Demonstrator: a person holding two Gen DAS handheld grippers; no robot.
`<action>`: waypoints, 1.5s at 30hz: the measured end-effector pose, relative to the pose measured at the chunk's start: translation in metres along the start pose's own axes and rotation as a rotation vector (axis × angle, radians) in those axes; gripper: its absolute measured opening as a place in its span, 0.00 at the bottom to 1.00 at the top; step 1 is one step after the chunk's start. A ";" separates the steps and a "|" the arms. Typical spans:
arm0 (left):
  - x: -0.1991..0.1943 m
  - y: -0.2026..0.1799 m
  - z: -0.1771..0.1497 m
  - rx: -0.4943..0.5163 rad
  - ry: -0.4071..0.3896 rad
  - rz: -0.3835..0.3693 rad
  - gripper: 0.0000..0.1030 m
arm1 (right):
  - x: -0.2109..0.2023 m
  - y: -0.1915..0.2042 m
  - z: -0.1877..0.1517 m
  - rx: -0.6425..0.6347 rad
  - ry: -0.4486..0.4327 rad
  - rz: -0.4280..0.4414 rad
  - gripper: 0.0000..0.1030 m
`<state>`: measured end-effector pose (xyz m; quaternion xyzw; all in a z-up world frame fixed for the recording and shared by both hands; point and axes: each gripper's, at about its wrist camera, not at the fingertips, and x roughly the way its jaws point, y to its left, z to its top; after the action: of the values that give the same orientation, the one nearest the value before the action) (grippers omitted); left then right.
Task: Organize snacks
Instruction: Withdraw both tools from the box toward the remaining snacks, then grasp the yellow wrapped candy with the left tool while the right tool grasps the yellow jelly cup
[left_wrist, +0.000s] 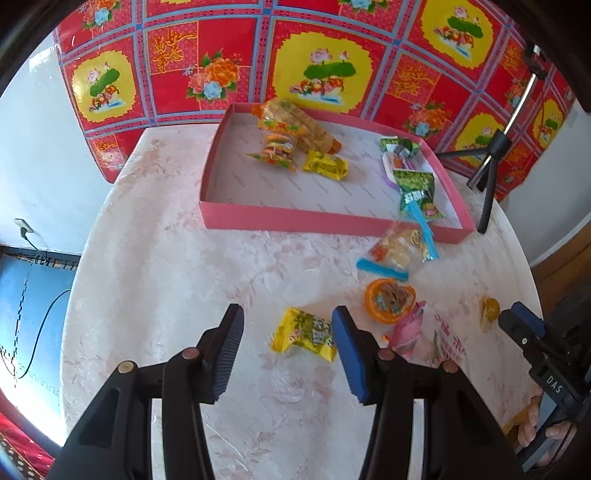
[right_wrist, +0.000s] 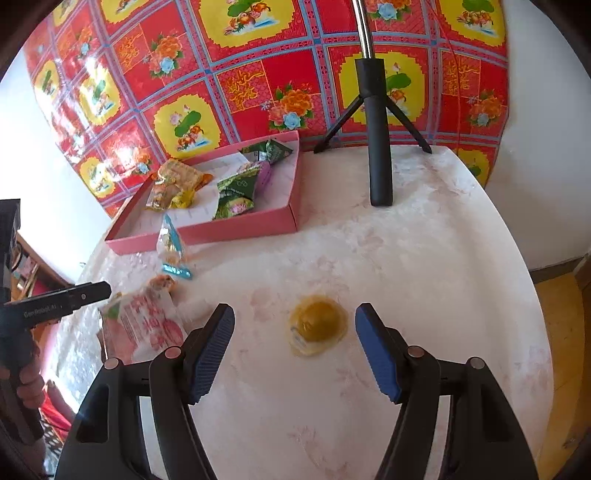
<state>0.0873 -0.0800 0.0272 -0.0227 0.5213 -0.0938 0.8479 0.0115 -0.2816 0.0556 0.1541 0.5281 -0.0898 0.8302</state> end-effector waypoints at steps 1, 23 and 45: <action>0.000 -0.001 0.000 0.002 0.000 -0.001 0.51 | 0.001 -0.001 -0.002 0.000 0.003 0.000 0.68; 0.013 -0.013 -0.011 0.084 -0.012 0.007 0.50 | 0.021 0.006 -0.018 0.003 -0.035 -0.041 0.79; 0.012 -0.013 -0.016 0.110 -0.055 0.008 0.29 | 0.016 -0.006 -0.020 0.061 -0.062 -0.109 0.27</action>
<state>0.0771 -0.0939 0.0111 0.0233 0.4918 -0.1182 0.8623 -0.0006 -0.2805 0.0323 0.1474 0.5068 -0.1554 0.8350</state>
